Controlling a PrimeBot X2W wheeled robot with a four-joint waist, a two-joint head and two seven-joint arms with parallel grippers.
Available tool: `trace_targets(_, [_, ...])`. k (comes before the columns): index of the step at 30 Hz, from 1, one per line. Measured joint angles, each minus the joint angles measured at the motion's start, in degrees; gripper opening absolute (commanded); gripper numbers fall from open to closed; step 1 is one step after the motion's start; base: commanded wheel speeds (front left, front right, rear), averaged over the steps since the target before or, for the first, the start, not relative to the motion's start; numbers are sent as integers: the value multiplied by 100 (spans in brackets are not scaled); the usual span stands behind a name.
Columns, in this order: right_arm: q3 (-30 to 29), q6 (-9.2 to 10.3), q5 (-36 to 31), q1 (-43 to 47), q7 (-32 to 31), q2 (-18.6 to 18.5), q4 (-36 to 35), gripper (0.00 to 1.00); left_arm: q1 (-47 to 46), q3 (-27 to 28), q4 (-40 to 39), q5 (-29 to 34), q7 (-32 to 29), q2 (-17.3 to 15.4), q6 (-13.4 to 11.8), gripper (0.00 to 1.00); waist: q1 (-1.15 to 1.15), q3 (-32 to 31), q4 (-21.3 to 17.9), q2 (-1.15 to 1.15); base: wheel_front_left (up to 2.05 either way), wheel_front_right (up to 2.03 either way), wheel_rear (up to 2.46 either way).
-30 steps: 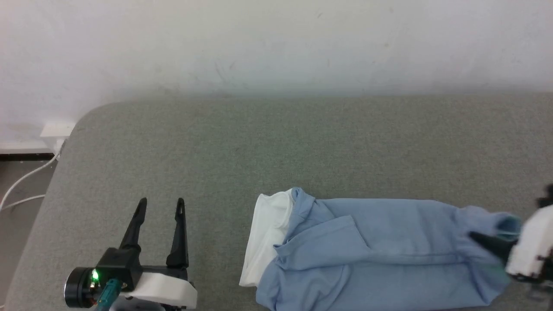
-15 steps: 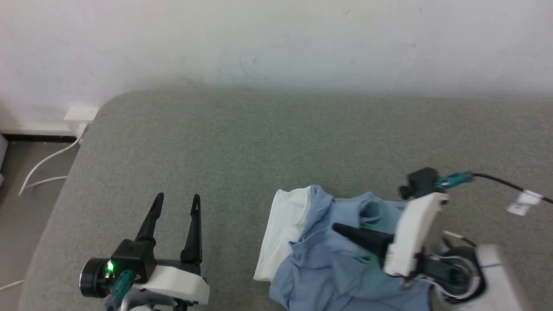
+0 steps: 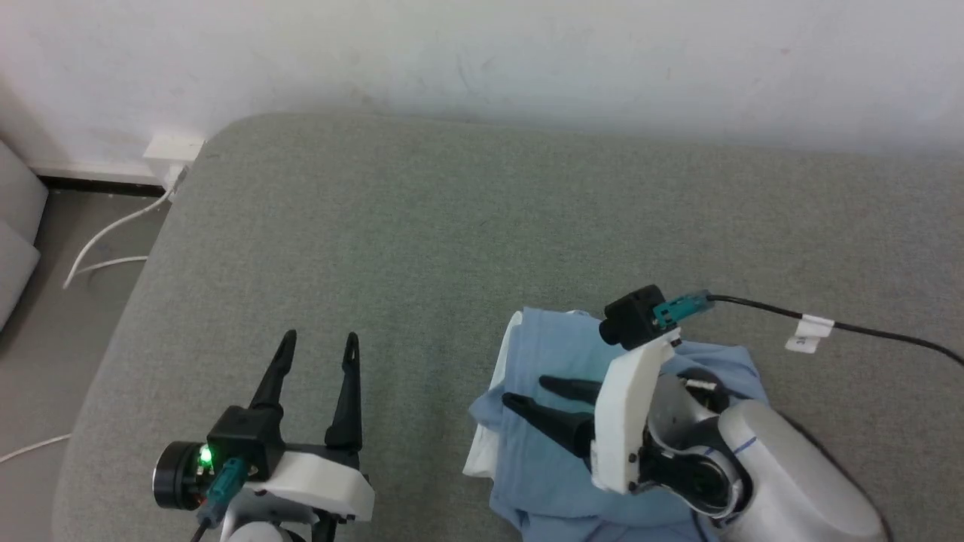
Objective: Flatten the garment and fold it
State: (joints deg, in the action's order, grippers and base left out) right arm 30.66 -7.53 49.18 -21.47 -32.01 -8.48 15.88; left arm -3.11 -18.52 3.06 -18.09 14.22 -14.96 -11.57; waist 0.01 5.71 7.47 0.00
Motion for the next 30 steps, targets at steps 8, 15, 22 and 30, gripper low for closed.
trace_targets(8, [526, -1, -1200, -137, 1321, -1430, -803, 100, 14, 63, 69, -22, 19, 7, -12, 100, -1, -214, -133, 0, 0, 0, 0])
trace_targets(15, [-1166, -1, -2452, 783, 2642, -1308, -1038, 100, 99, 225, 25, -85, 44, 7, -114, 100, -1, -339, -445, 0, 0, 0, 0])
trace_targets(22, [-2643, -1, -3125, 1752, 3474, -827, -1740, 100, 277, 416, -29, -164, 45, -10, -211, 100, -1, -426, -769, 0, 0, 0, 0])
trace_targets(30, [-4139, -1, -2915, 2539, 3332, -426, -2164, 100, 324, 563, -37, -218, 51, -29, -260, 100, -2, -442, -886, 0, 0, 0, 0])
